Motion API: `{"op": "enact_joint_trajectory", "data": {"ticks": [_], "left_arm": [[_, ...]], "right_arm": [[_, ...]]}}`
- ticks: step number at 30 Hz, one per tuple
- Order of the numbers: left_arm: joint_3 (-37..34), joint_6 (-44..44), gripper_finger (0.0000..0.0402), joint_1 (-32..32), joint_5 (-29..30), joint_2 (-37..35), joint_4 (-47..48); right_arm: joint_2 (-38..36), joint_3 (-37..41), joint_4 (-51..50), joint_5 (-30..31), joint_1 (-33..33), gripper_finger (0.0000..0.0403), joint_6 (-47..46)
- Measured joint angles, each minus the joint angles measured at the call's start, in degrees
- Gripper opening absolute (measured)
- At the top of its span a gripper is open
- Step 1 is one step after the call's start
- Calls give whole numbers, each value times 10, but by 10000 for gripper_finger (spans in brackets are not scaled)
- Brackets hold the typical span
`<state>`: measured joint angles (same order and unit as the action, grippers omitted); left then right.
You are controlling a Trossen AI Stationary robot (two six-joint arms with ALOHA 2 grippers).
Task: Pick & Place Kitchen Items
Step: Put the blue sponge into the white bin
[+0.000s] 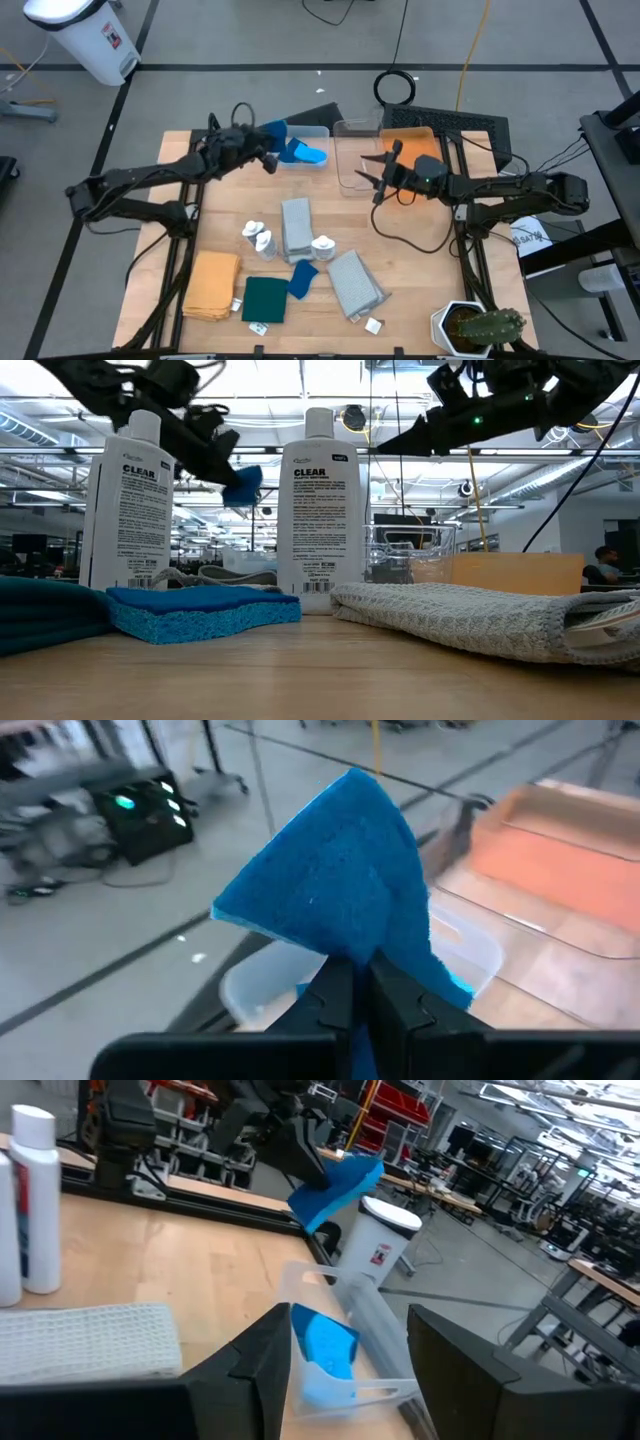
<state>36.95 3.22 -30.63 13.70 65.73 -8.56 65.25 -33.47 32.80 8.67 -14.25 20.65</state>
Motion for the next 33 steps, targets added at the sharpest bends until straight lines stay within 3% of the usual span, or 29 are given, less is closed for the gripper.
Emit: {"op": "enact_joint_trajectory", "data": {"ticks": [8, 15, 33], "left_arm": [[87, 9, 9, -52, -57, 153, 3], [130, 44, 12, -87, -137, 230, 28], [132, 71, 10, -92, -153, 251, 74]], "right_arm": [[0, 0, -5, 0, -2, 169, 5], [0, 0, -20, 0, -2, 169, -4], [0, 0, -27, 0, 0, 169, -17]]}}
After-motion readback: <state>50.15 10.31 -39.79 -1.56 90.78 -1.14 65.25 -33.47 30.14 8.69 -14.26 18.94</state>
